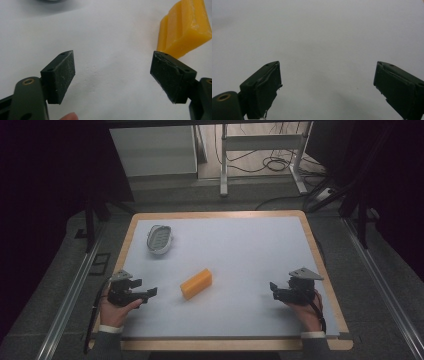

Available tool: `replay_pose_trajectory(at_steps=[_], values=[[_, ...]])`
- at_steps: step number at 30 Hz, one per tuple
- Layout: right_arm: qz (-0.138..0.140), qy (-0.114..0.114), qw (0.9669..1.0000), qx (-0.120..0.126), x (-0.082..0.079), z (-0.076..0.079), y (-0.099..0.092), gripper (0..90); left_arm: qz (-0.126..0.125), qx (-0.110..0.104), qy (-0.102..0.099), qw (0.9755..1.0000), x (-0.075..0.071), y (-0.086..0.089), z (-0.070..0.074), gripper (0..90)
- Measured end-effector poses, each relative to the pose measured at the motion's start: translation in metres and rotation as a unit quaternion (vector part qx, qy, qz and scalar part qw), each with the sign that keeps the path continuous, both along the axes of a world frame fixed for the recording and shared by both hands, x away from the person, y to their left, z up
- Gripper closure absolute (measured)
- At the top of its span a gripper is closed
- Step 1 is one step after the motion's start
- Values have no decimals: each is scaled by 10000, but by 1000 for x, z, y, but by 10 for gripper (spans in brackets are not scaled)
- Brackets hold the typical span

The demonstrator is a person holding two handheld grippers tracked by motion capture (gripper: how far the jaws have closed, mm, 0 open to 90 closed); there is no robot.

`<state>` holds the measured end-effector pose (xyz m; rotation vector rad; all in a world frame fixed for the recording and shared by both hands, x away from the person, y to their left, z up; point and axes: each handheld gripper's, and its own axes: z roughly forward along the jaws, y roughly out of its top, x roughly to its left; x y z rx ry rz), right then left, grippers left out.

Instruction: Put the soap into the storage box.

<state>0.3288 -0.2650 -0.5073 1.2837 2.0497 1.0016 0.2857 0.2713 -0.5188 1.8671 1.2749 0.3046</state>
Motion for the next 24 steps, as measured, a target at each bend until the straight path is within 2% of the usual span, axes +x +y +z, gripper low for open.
replay_pose_trajectory(at_steps=[4, 6, 8, 9, 10, 12, 15, 17, 24], values=[[46, 33, 10000, -4, -1, -2, -5, 85, 5, 115, 1, 9999, -2, -3, -1, 211], [19, 69, 9999, -113, -1, -4, -7, 85, 60, 163, 10, 9998, -3, -5, -1, 213], [49, 124, 9999, -35, 1, -7, -8, 86, 103, 120, 26, 9999, -2, -5, 0, 213], [68, 126, 9999, -31, 1, -8, -8, 86, 132, 70, 33, 9999, -2, -5, 0, 213], [97, 130, 9997, -181, 2, -10, -5, 86, 127, 150, 28, 9998, -1, -5, 1, 215], [103, 135, 9996, -230, 2, -11, -3, 86, 131, 204, 14, 9997, -2, -4, 2, 217], [90, 249, 9992, -289, 1, -15, 1, 88, 61, 221, -7, 9997, -5, -3, 3, 253], [91, 287, 9993, -237, 0, -15, 2, 89, 63, 226, -12, 9997, -5, -3, 3, 253], [161, 120, 9997, -132, -6, -7, 0, 93, 37, 210, -62, 9998, -6, -8, 8, 235]])
